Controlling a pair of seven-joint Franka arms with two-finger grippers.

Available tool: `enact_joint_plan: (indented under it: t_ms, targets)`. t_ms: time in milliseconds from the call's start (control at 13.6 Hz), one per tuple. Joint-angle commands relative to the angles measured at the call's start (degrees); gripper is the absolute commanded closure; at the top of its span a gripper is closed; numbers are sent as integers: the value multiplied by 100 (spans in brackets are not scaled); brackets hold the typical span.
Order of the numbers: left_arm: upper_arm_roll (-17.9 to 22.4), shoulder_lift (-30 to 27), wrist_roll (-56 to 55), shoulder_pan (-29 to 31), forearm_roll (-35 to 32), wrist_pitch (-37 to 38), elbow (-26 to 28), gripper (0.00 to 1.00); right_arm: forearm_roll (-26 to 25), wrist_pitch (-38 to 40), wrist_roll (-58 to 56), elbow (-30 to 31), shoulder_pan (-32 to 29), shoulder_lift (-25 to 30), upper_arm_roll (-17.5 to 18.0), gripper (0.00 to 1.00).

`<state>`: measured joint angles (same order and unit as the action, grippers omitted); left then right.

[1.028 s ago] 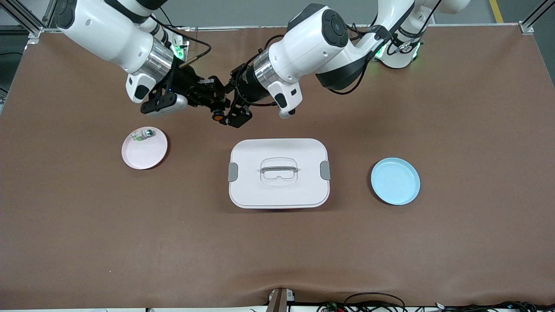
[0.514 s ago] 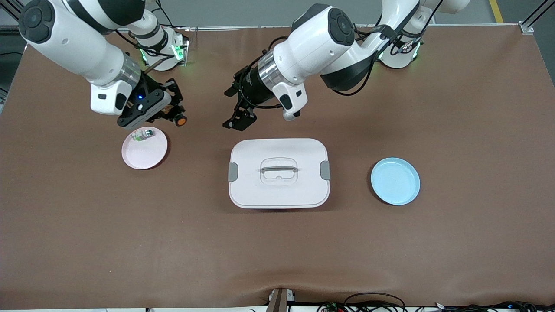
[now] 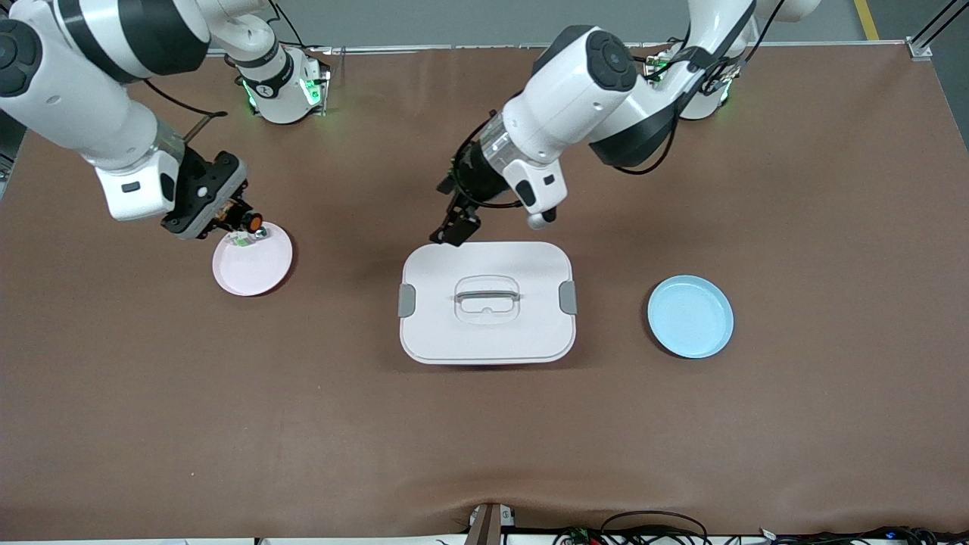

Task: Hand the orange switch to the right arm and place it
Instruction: 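Open the left gripper while the right gripper carries the switch away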

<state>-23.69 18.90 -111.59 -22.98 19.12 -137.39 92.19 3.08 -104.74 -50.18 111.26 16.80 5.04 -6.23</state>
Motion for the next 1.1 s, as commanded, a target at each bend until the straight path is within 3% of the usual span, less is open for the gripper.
enact_joint_plan:
  t_ms: [0, 220, 587, 1028]
  targets:
    - [-13, -755, 610, 320, -67, 80, 843, 0, -175, -536, -841, 763, -273, 400, 87, 100]
    - [5, -1036, 1224, 662, -93, 658, 941, 0, -307, -1275, -1887, 1414, -546, 454, 87, 100]
    - [5, -1625, 3482, 1260, -119, 1556, 1354, 0, -474, -2313, -2207, 2363, -740, 542, 87, 100]
    - [5, -1977, 6532, 2068, -1129, 2962, 1345, 0, -650, -3859, -2373, 3462, -906, 524, 87, 100]
